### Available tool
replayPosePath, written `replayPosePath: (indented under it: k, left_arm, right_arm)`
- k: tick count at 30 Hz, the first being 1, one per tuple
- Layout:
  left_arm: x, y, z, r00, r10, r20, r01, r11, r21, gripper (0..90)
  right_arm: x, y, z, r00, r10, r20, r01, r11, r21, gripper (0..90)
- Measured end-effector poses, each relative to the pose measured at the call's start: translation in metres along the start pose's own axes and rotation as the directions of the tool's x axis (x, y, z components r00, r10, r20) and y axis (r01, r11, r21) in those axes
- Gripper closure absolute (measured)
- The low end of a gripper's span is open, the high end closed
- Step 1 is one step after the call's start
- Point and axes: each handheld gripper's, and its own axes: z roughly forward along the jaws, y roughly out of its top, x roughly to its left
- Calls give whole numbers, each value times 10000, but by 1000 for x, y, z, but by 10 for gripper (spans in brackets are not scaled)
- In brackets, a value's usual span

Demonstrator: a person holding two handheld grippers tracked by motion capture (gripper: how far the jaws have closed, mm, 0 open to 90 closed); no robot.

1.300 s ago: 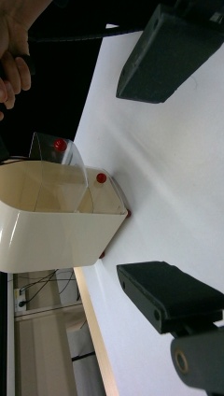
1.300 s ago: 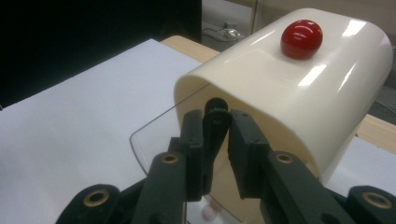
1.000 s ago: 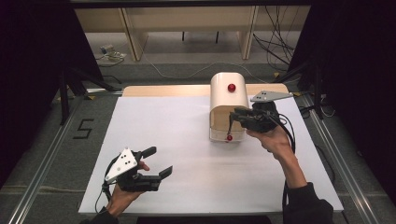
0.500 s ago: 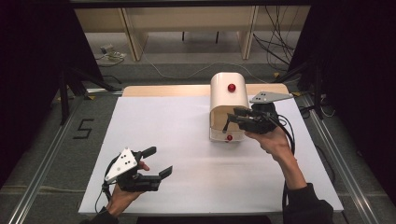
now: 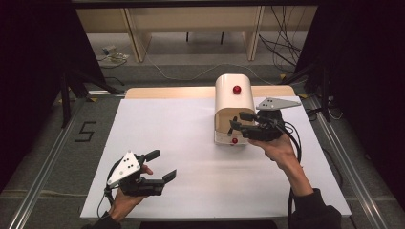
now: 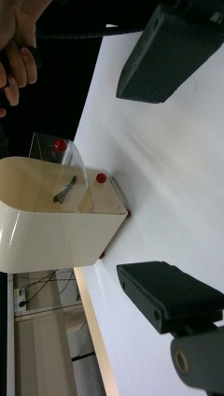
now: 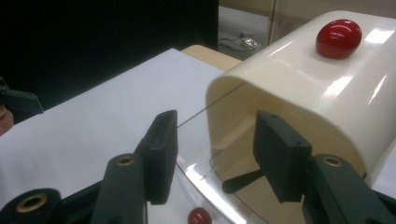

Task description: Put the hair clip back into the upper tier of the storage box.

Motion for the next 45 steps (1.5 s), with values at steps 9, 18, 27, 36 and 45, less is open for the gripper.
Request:
replayPosePath:
  k: [9,18,27,36,45]
  left_arm:
    - [0,0,0,10000,29,19,-29,10000,34,123]
    - [0,0,0,10000,18,29,-19,10000,43,123]
    - [0,0,0,10000,21,49,-21,10000,70,123]
    - [0,0,0,10000,-2,55,2,10000,57,123]
    - [0,0,0,10000,4,61,-5,10000,72,123]
  right_arm:
    - [7,-5,-4,9999,92,-128,-97,9992,-393,449]
    - [13,-7,-5,9984,217,-513,-250,9977,-635,396]
    - [20,-10,-8,9984,88,-565,-129,9974,-712,325]
    - [30,-20,-6,9979,-20,-649,-36,9963,-855,294]
    - [36,-31,-5,9972,-41,-747,-36,9947,-1032,294]
